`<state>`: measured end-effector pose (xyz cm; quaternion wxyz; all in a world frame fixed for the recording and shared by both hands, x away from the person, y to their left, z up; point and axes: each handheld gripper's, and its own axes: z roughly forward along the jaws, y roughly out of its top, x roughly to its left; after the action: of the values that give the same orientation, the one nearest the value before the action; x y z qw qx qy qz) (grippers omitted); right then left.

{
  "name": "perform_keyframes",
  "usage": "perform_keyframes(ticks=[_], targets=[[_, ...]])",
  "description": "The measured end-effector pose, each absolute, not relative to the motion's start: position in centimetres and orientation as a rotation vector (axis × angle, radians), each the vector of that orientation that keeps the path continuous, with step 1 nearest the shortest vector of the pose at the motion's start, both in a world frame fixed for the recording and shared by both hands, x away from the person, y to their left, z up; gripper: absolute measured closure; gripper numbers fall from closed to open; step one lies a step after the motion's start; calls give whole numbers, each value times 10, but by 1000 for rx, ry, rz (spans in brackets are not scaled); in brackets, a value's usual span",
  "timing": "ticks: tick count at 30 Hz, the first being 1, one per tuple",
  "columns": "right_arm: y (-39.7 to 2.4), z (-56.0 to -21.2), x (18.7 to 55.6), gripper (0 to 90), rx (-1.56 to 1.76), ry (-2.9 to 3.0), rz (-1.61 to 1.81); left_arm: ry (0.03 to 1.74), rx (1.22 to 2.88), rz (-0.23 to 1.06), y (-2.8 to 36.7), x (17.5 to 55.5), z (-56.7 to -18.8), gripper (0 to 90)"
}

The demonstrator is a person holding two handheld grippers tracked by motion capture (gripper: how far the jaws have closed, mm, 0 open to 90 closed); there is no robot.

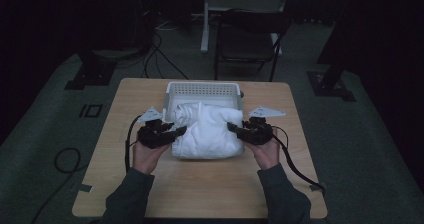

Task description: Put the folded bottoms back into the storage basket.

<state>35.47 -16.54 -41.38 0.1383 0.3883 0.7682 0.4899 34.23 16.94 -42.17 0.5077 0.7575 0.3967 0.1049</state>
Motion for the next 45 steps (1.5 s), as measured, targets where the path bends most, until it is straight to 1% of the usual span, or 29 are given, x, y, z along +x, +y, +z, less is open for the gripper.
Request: perform_keyframes(ticks=[29,45], targets=[[-161,-391,375,675,1116,2179,1417,958,1803,276,171,366,-400,625],[-157,-385,391,676,1133,2160,1405,975,1799,285,170,383,-396,626]])
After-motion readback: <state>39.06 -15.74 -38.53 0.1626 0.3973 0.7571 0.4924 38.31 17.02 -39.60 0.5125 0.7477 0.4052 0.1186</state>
